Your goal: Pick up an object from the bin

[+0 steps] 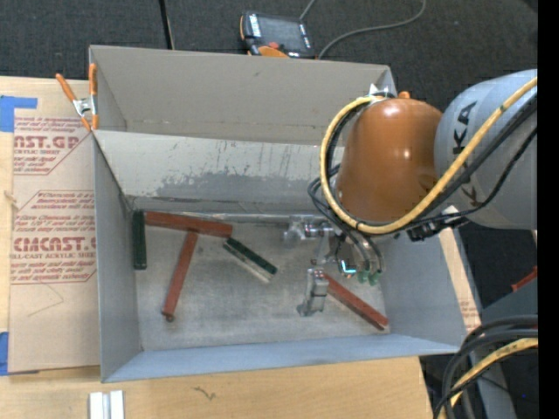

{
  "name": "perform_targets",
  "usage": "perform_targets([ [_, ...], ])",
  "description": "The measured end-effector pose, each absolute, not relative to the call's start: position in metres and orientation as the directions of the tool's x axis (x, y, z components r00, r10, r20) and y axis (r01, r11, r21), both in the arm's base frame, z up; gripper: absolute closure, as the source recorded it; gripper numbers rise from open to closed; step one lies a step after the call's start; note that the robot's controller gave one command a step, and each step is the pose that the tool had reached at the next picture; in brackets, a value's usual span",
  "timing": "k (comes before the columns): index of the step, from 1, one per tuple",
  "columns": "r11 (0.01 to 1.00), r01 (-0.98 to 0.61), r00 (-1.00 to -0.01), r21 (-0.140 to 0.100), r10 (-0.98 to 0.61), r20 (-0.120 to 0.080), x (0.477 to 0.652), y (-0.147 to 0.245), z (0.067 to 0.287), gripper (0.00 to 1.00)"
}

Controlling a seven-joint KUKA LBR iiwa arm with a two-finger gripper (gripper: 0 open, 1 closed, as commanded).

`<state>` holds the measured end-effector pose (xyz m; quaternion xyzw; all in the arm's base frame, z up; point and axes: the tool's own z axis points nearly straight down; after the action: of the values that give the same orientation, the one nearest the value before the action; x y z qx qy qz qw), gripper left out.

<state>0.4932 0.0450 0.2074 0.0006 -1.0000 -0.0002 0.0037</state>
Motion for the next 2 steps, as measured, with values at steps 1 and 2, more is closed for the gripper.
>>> perform_targets([
  [1, 0.947, 0.322, -0.947, -0.001, 0.322, 0.003, 0.53, 0.006, 0.135, 0.0],
  [2, 0.934, 0.358, -0.934, 0.002, 0.358, 0.001, 0.573, 0.05, 0.066, 0.0],
])
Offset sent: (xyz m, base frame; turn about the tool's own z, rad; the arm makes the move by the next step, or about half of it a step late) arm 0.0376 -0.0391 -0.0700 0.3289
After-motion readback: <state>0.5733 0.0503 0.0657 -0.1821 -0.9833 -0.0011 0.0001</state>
